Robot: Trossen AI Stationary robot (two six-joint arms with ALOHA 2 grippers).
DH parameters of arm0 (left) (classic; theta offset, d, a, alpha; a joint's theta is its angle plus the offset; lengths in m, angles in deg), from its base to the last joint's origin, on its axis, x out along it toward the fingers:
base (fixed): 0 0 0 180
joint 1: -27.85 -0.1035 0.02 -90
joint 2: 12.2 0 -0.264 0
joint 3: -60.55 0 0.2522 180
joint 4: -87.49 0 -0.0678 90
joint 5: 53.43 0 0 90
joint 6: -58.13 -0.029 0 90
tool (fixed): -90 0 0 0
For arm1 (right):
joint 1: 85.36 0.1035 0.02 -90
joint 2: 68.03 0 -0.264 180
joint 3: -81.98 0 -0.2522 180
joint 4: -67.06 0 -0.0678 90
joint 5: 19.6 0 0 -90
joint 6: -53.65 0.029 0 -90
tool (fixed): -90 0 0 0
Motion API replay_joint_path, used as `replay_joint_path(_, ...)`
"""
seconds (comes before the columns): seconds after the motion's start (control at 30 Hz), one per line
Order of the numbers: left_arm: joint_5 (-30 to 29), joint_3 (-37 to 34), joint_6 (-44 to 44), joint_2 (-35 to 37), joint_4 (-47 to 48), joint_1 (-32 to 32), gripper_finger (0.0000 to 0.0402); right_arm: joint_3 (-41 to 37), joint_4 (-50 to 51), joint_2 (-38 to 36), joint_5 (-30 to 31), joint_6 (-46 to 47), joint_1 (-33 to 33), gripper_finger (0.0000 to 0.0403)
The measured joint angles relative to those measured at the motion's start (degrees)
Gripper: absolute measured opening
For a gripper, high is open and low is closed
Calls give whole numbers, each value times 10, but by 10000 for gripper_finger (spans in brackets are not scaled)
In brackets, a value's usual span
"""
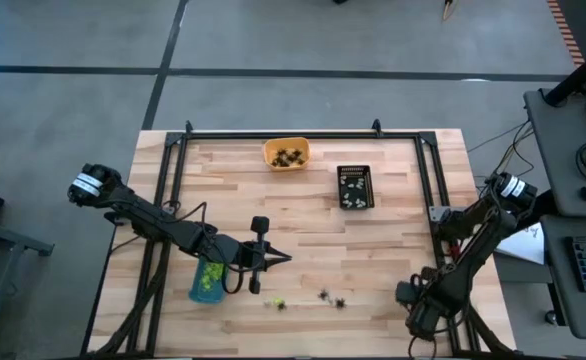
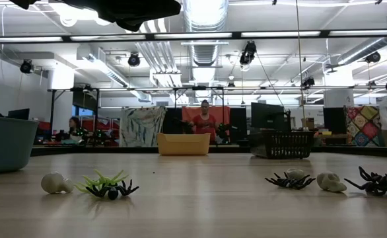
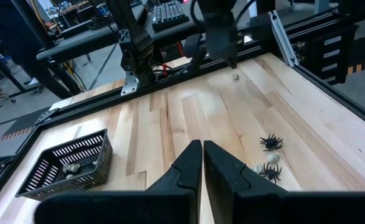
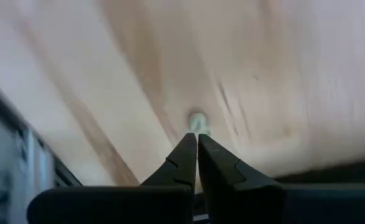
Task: Sort Halloween decoration
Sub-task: Put the white skull toy into the black bin
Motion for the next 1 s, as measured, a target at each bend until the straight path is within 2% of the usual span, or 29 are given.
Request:
replay_joint_path(0.13,0,0,0,0,0,0,0,0,-1,0,0,-135,12,17)
replay_joint_path(0.53,0,0,4,0,3,0,0,-4,-24,69,2,-202,20,124)
replay_joint_path(0.7,0,0,4,0,5,0,0,-2,-34,90,-1,-207,19,140)
replay_joint_path(0.83,0,0,4,0,4,0,0,-3,-36,85,7,-197,20,133)
replay_joint_path(1.0,0,0,4,0,3,0,0,-5,-39,69,26,-142,15,126)
